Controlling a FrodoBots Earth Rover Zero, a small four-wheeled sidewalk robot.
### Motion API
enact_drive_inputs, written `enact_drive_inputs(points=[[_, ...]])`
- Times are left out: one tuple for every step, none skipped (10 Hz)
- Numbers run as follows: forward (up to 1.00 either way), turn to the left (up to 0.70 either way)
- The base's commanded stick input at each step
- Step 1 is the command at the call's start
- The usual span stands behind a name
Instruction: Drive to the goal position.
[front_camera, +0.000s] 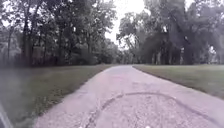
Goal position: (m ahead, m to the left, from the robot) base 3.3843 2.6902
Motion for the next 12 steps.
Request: enact_drive_inputs(points=[[0.7, 0.0], [0.7, 0.0], [0.7, 0.0], [0.7, 0.0], [0.7, 0.0], [0.7, 0.0], [0.7, 0.0], [0.7, 0.0], [0.7, 0.0], [0.7, 0.0], [0.7, 0.0], [0.7, 0.0]])
